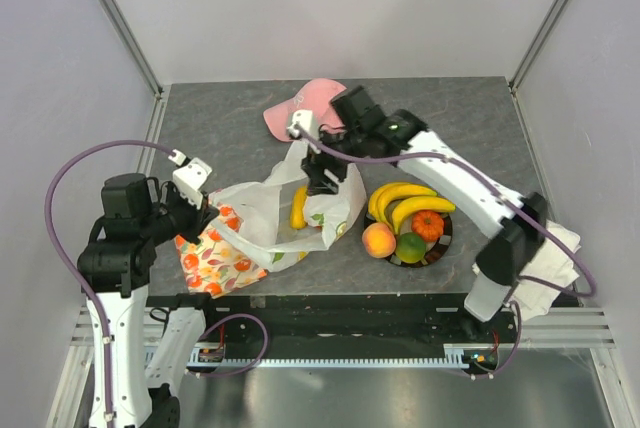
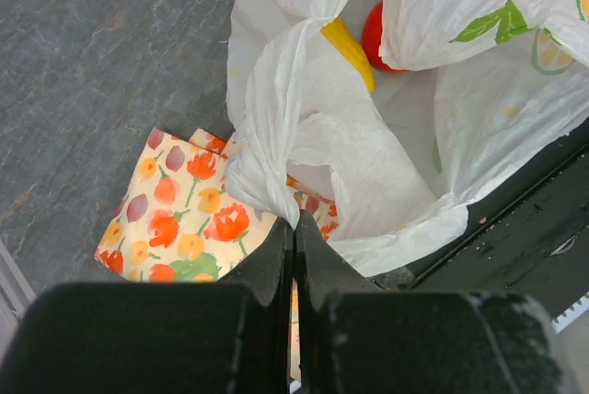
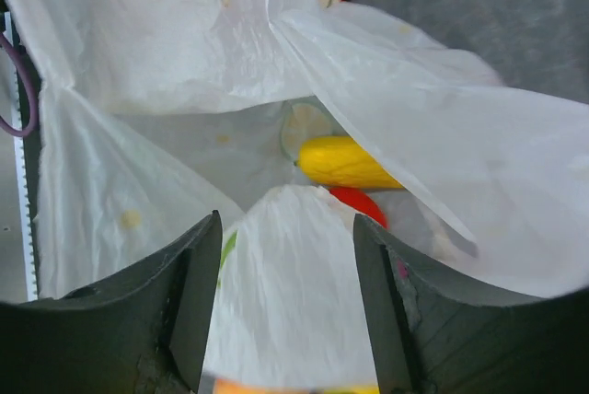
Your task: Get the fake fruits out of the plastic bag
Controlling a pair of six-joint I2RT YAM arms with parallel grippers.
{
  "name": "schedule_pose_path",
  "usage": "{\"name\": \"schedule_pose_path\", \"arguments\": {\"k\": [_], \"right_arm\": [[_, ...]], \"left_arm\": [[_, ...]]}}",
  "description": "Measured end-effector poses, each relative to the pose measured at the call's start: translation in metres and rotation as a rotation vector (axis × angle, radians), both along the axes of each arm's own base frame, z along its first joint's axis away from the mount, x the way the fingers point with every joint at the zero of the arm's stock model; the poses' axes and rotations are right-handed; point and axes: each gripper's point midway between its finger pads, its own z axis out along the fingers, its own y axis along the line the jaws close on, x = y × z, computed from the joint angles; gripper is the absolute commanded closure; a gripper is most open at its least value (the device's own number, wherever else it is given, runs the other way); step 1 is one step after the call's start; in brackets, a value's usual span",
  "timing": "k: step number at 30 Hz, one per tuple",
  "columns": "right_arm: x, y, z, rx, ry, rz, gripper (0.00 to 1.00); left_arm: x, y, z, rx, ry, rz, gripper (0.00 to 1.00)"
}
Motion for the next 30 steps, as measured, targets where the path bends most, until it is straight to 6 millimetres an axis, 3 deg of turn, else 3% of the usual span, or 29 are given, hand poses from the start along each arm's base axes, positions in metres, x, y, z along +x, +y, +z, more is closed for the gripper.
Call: {"name": "schedule_pose_path", "arguments": {"k": [5,9,11,16,19,23,27,30], "right_arm": [[-0.008,0.041,-0.086,-0.138,0.129,0.031,0.46],[-0.024,0.035,-0.127,-0.263,0.147,0.021,0.48],[-0.026,0.024,-0.138,-0.311,0.136,-0.001,0.48],[-0.022,0.002,-0.149,-0.383,0.121,-0.065,0.36],[-0.013,0.004,-0.148,-0.380,0.109,-0.118,0.28],[0.019,0.019,-0.147,-0.372,0.051,-0.225,0.18],[0.043,0.028,-0.162,-0.389,0.035,-0.338,0.07],[0.057,0.030,-0.176,-0.409,0.035,-0.421,0.07]], "left_arm": [[-0.011,-0.003,0.002,-0.016,-0.007,-0.004,0.98],[-0.014,-0.003,0.001,-0.017,0.001,-0.006,0.99],[-0.016,-0.003,-0.001,-0.016,0.010,-0.005,0.98],[-0.017,0.000,-0.002,-0.003,0.009,0.009,0.98],[-0.017,0.001,-0.003,0.004,0.008,0.010,0.98],[-0.017,0.005,-0.008,0.039,-0.003,0.003,0.98],[-0.023,0.012,-0.012,0.106,-0.041,-0.002,0.98],[-0.028,0.014,-0.014,0.131,-0.045,-0.015,0.98]]}}
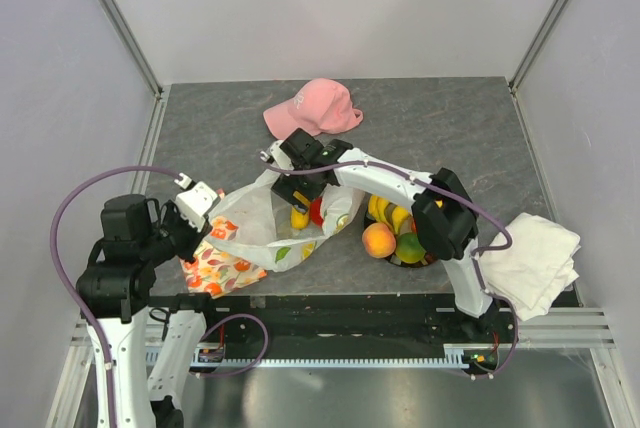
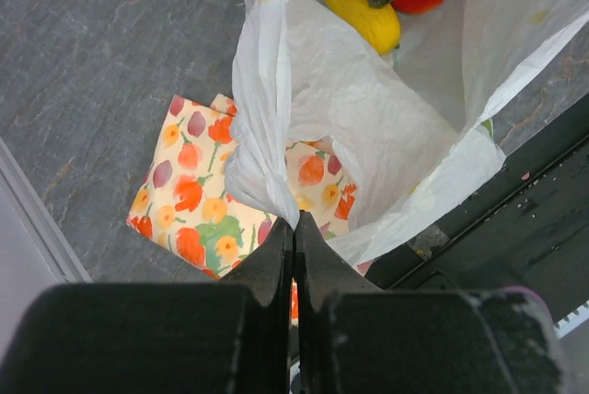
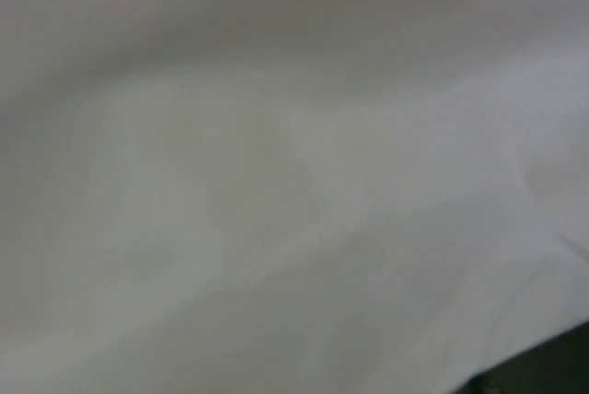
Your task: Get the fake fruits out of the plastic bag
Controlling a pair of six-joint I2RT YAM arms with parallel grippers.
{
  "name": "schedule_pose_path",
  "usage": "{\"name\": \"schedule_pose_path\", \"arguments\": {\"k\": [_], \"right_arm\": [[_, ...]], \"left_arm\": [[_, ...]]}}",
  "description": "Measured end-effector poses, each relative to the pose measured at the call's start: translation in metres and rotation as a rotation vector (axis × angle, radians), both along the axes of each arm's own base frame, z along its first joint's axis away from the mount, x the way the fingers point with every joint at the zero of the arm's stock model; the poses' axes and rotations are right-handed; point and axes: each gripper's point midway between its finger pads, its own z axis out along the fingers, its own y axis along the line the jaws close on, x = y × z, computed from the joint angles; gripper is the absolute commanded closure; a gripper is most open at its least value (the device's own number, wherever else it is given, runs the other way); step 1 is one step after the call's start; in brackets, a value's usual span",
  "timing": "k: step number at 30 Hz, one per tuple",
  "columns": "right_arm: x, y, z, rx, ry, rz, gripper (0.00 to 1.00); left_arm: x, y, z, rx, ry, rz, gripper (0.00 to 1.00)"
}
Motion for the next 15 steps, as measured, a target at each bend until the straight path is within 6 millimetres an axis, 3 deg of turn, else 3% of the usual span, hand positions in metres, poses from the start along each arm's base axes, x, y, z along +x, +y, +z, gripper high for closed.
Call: {"name": "schedule_pose_path", "arguments": {"k": [6,11,15], "right_arm": [[0.013,0.008,-0.020,-0.012,0.014,-0.089,0.10],[0.021,0.022,-0.021,0.023,0.007,-0.091,0.29],[0.018,0.028,-0.020,0.046,0.021,-0.068,0.22]], "left_arm": [[0.000,0.001,-0.005,0.010,0.029,-0.008,0.98],[0.003,0.001,-0.007,0.010,0.045,-0.009,0.99],[0.003,0.001,-0.007,0.010,0.046,-0.010,0.99]]}}
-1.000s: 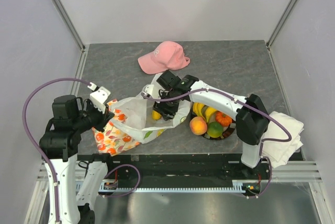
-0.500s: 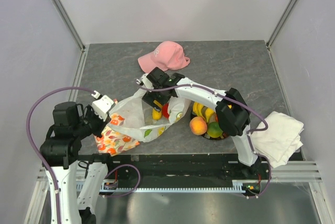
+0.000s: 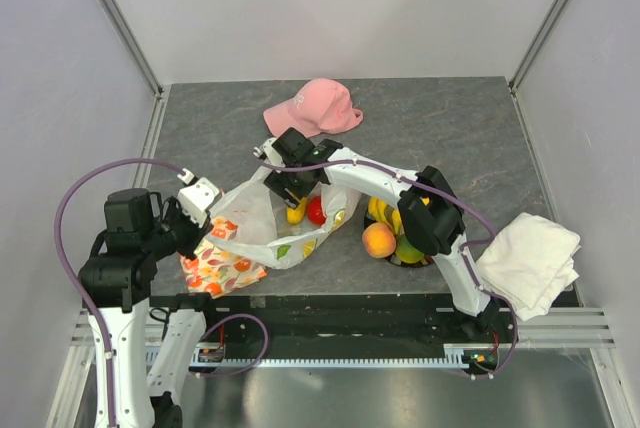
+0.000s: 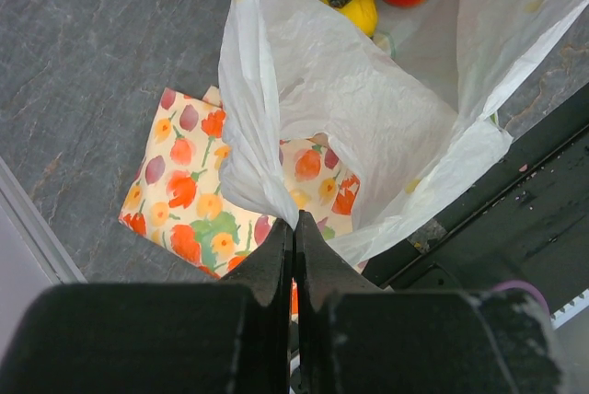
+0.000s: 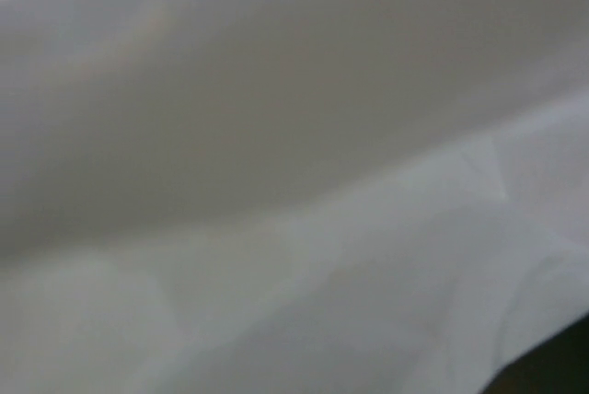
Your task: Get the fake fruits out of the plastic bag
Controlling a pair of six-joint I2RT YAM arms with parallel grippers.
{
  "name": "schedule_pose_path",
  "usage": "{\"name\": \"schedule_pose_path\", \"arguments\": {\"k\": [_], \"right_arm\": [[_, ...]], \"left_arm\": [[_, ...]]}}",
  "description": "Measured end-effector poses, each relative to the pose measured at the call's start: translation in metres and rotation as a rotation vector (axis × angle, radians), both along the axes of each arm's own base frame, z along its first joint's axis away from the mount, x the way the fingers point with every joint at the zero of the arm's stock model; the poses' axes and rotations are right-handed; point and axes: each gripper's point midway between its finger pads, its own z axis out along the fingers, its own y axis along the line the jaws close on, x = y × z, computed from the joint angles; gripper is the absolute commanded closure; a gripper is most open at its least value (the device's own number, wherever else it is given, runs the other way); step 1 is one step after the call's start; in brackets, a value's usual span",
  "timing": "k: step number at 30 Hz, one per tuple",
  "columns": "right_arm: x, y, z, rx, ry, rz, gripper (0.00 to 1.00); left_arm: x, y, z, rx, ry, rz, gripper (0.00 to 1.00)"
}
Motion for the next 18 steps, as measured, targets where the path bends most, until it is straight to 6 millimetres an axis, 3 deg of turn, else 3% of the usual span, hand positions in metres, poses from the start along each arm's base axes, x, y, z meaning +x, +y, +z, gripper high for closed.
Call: {"name": "schedule_pose_path", "arguments": {"k": [4,8,13,18], "right_arm": [[-0.002,0.000,-0.003,-0.001,0.011,0.010,0.27],[-0.003,0.001,-0.005,0.002,0.012,0.021,0.15],[0.008,0.004,-0.011,-0.017,-0.028,0.006,0.11],[0.016,-0.001,-0.043,-0.089,-0.030,-0.017,0.22]], "left_arm": [[0.003,0.000,0.000,-0.001,0.000,-0.001,0.98],[0.007,0.000,-0.001,-0.001,0.008,-0.001,0.98],[0.010,0.000,0.000,-0.001,0.004,-0.001,0.98],[0.009,0.000,0.000,0.000,0.003,-0.002,0.98]]}}
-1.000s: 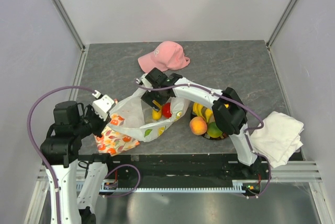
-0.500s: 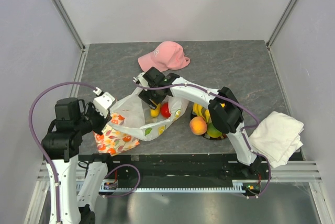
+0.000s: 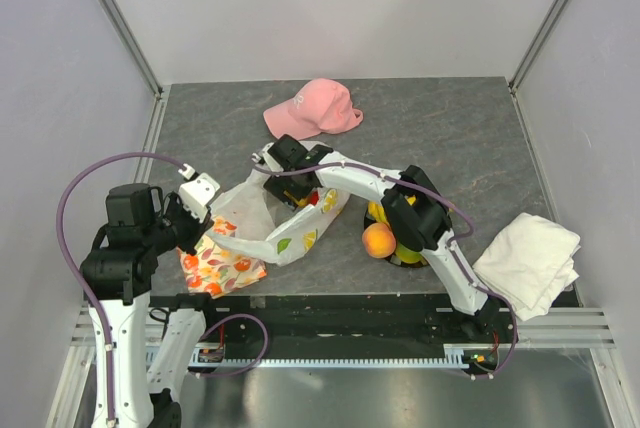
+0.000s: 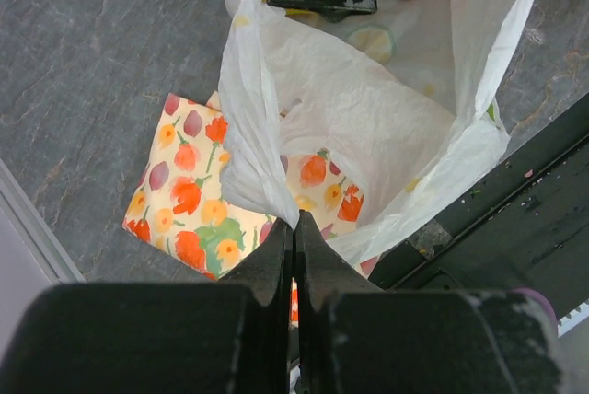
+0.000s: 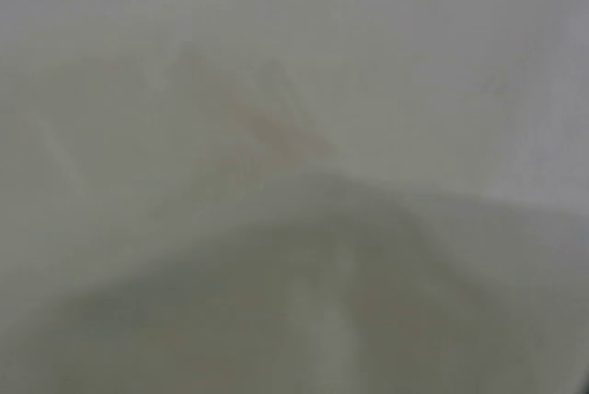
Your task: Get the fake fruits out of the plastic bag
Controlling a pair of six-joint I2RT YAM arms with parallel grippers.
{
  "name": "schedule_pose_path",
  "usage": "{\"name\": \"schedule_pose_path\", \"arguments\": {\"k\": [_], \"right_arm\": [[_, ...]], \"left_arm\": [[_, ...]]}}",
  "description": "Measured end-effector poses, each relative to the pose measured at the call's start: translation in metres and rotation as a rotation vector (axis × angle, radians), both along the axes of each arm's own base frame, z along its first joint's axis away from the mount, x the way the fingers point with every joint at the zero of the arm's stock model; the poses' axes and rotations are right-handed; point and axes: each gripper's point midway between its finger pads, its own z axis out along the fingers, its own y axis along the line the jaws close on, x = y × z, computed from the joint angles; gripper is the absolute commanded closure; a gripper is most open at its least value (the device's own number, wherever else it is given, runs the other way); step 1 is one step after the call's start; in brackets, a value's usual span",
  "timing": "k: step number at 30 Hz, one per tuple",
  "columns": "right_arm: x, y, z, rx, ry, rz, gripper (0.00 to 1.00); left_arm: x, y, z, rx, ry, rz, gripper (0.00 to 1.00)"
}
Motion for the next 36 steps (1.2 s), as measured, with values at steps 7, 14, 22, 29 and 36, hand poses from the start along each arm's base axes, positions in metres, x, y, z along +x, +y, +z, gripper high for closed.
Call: {"name": "schedule_pose_path", "arguments": {"k": [7,14,22,29,36], "right_arm": [[0.008,0.000,0.002,-0.019,-0.033,0.001,0.22],[-0.017,-0.026,0.021,-0.046,0.000,0.047,0.16],[-0.047,-0.070,0.103,-0.023,-0.073,0.119,0.15],[0.068,-0.095,0.072,-0.098,-0.131,-0.064,0.17],[0.152,-0.119,0.093,-0.079,-0.263,-0.178,0.15]], "left_arm": [[0.001,0.000,0.000,0.008,-0.002,-0.008,0.98],[0.002,0.000,-0.001,0.016,-0.001,-0.018,0.98],[0.034,-0.005,0.008,-0.021,0.038,-0.040,0.99],[0.149,-0.016,0.079,-0.174,0.012,-0.008,0.98],[0.248,-0.019,0.171,-0.273,-0.158,0.029,0.98]]}}
